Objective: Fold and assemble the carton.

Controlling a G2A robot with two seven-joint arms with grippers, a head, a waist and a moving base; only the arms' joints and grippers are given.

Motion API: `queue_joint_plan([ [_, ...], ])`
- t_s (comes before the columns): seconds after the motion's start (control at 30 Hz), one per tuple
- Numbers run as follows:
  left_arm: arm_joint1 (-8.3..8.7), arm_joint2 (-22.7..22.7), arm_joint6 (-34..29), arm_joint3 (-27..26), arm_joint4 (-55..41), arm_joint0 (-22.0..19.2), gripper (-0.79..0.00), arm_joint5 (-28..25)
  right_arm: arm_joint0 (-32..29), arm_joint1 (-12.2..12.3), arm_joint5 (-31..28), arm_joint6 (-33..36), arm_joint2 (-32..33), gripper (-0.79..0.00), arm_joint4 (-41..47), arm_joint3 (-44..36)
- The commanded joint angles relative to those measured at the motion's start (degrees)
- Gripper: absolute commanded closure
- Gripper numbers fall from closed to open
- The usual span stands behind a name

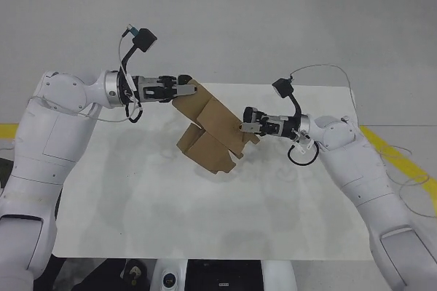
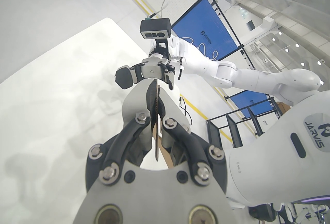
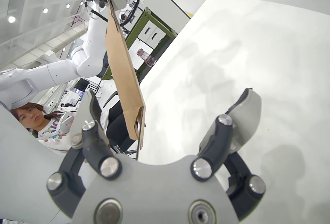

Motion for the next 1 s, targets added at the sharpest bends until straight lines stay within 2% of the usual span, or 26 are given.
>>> queue_joint_plan([
  [0.0,0.27,0.03,-0.12,-0.44,-0.27,0.28,0.0,0.12,0.48,0.1,0.09,0.09,-1.84,-0.785,0.73,-0.25],
  [0.03,0.4,0.05,-0.18,-0.61,-0.38,0.4,0.0,0.18,0.74,0.2,0.06,0.06,-2.66,-0.785,1.27,-0.24],
  [0.07,0.53,0.08,-0.23,-0.74,-0.49,0.48,0.0,0.23,1.03,0.32,-0.08,-0.08,-3.37,-0.613,1.72,-0.14],
  [0.1,0.64,0.11,-0.28,-0.86,-0.62,0.53,0.0,0.28,1.29,0.46,-0.26,-0.25,-4.07,-0.382,2.06,-0.05],
  [0.17,0.84,0.19,-0.27,-1.03,-0.79,0.59,0.0,0.27,1.75,0.76,-0.67,-0.66,-5.35,-0.262,2.91,0.1],
  [0.2,0.94,0.23,-0.25,-1.09,-0.86,0.62,0.0,0.25,1.94,0.91,-0.8,-0.8,-6.0,-0.16,3.39,0.12],
  [0.23,1.03,0.28,-0.22,-1.13,-0.93,0.64,0.0,0.22,2.15,1.07,-0.89,-0.88,-6.63,-0.095,3.98,0.1],
  [0.3,1.22,0.35,-0.17,-1.07,-0.84,0.63,0.0,0.17,2.6,1.42,-1.02,-1.02,-7.84,0.0,4.93,0.04],
  [0.87,1.75,1.89,0.82,2.07,-0.4,-0.9,-0.015,-0.81,6.01,4.1,-3.6,-3.59,-17.51,0.0,11.38,-0.72],
  [0.9,1.72,1.99,0.98,2.41,-0.37,-1.16,-0.326,-0.97,6.1,4.23,-3.89,-3.88,-17.95,0.0,12.09,-0.77],
  [0.93,1.69,2.11,1.1,2.8,-0.31,-1.41,-0.785,-1.09,6.21,4.36,-4.21,-4.21,-18.36,0.0,12.8,-0.85],
  [0.97,1.67,2.23,1.22,3.17,-0.34,-1.67,-0.785,-1.22,6.33,4.49,-4.53,-4.52,-18.76,0.0,13.46,-0.94],
])
